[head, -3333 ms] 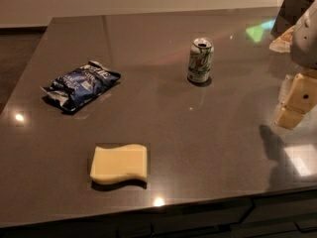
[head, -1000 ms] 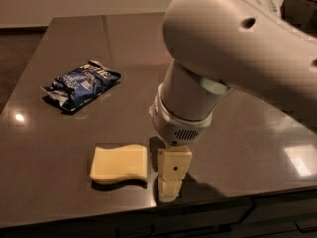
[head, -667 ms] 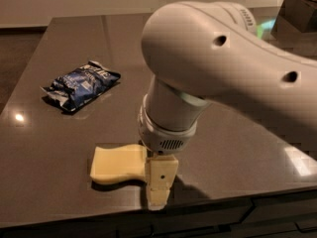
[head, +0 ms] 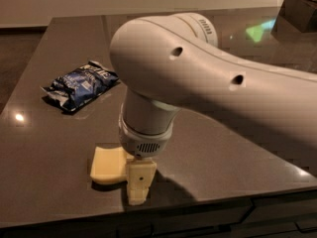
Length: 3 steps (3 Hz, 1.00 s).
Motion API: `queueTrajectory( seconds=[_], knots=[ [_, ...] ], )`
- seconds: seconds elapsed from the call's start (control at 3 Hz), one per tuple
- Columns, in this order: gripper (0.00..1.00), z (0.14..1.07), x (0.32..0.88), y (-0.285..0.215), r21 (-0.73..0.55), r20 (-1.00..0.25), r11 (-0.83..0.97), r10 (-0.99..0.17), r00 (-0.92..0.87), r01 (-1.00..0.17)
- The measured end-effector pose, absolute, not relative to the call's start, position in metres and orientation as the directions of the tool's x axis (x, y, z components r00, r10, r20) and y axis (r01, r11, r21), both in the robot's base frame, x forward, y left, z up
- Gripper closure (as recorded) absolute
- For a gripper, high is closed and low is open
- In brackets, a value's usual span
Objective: Move sponge near blue chip bag
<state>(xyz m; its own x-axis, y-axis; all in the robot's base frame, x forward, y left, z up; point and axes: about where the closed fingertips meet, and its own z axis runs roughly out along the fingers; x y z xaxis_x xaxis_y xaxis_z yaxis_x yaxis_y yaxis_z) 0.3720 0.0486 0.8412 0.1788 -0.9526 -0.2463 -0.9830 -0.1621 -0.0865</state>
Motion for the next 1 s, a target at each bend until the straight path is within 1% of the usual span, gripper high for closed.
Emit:
queueTrajectory(
  seconds=[0.33,0.67,1.0],
  knots=[
    [0.45,0.838,0.382,0.056,-0.045,-0.24,-0.164,-0.956,0.17,-0.985],
    [0.7,0.847,0.396,0.063,-0.037,-0.246,-0.157,-0.956,0.161,-0.987],
    [0.93,0.862,0.429,0.074,-0.03,-0.251,-0.108,-0.961,0.112,-0.994]
  ],
)
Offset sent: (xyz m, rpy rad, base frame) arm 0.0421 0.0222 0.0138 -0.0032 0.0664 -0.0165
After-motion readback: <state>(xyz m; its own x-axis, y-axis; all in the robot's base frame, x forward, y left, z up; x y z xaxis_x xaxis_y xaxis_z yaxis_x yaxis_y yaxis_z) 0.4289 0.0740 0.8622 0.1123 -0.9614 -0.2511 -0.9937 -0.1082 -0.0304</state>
